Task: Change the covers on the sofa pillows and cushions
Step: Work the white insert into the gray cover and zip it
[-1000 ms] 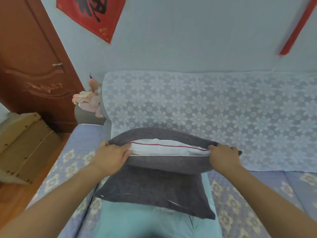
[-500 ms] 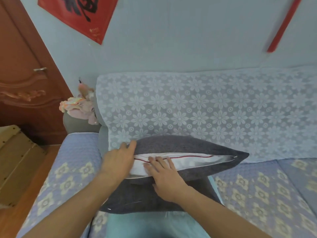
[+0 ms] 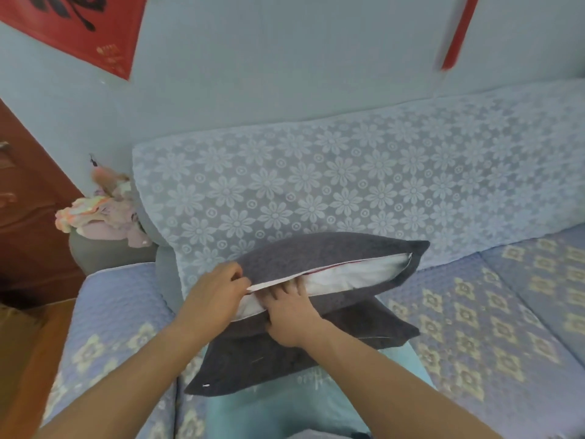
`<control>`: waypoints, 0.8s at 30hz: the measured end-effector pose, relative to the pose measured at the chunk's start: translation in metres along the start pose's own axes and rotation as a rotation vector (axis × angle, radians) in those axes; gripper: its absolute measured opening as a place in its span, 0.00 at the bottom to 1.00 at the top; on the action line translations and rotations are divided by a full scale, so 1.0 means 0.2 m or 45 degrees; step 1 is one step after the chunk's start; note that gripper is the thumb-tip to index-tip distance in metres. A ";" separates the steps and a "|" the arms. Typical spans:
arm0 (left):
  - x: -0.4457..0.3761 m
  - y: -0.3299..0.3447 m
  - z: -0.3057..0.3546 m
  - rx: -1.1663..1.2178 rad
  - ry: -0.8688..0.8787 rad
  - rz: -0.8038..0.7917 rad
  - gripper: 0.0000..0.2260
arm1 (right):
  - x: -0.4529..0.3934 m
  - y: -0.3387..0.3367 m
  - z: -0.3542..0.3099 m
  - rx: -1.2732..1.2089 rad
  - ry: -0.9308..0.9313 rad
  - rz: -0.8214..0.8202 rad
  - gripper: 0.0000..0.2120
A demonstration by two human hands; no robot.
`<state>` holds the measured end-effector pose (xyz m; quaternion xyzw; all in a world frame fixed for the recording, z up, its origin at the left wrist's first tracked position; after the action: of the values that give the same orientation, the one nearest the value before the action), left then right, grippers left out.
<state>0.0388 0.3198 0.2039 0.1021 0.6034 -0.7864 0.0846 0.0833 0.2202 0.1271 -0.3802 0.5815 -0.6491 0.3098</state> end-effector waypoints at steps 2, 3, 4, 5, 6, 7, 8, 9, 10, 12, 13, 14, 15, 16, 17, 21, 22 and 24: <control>0.02 0.06 -0.02 0.085 -0.043 -0.034 0.05 | 0.04 -0.02 -0.05 -0.022 -0.007 0.071 0.29; 0.02 0.07 -0.01 0.109 -0.030 -0.029 0.04 | 0.06 -0.05 -0.07 -0.056 -0.014 0.164 0.25; 0.03 0.06 0.01 0.171 -0.034 0.004 0.02 | 0.08 -0.10 -0.09 -0.116 -0.019 0.279 0.22; 0.04 0.04 0.01 0.282 -0.093 0.067 0.07 | 0.09 -0.14 -0.11 -0.173 -0.028 0.386 0.21; 0.04 0.00 0.00 0.414 -0.170 0.144 0.11 | 0.09 -0.18 -0.13 -0.209 -0.048 0.457 0.22; 0.05 -0.04 -0.02 0.530 -0.271 0.207 0.12 | 0.09 -0.21 -0.16 -0.211 -0.072 0.507 0.25; 0.05 -0.07 -0.04 0.610 -0.343 0.266 0.11 | 0.07 -0.24 -0.19 -0.216 -0.082 0.535 0.27; 0.03 -0.11 -0.05 0.647 -0.386 0.310 0.10 | 0.06 -0.24 -0.21 -0.220 -0.079 0.534 0.29; 0.02 -0.14 -0.06 0.671 -0.408 0.341 0.10 | 0.04 -0.23 -0.24 -0.210 -0.064 0.500 0.30; -0.03 -0.21 -0.06 0.694 -0.405 0.342 0.10 | 0.01 -0.18 -0.26 -0.158 -0.020 0.337 0.33; -0.05 -0.24 -0.06 0.674 -0.381 0.319 0.10 | -0.01 -0.14 -0.25 -0.124 0.012 0.216 0.34; -0.06 -0.24 -0.04 0.634 -0.343 0.271 0.10 | -0.05 -0.10 -0.23 -0.083 0.048 0.083 0.35; -0.06 -0.23 -0.02 0.598 -0.305 0.204 0.10 | -0.10 -0.04 -0.21 -0.034 0.086 -0.041 0.35; -0.05 -0.20 -0.01 0.579 -0.287 0.130 0.10 | -0.15 0.00 -0.19 0.015 0.111 -0.130 0.36; -0.04 -0.16 0.00 0.583 -0.290 0.052 0.12 | -0.19 0.03 -0.18 0.048 0.107 -0.181 0.35; 0.03 -0.02 -0.10 0.603 -0.405 -0.064 0.12 | -0.18 0.01 -0.21 -0.084 -0.051 -0.006 0.32; 0.04 -0.02 -0.13 0.568 -0.432 0.000 0.11 | -0.10 -0.02 -0.22 -0.173 -0.116 0.073 0.34; 0.06 -0.03 -0.12 0.475 -0.448 0.182 0.11 | 0.12 -0.07 -0.18 -0.421 -0.196 0.222 0.34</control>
<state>0.0276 0.3440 0.2015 0.0200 0.4153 -0.8816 0.2234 0.0413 0.2206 0.1436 -0.4225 0.6856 -0.4846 0.3416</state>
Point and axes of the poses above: each hand's wrist, its own x-axis away from the middle knuckle, its own y-axis out of the palm, z = x × y, the point moved 9 cm from there along -x, towards the middle knuckle, and after that the axes turned 13 degrees about x, right-handed, at the moved point
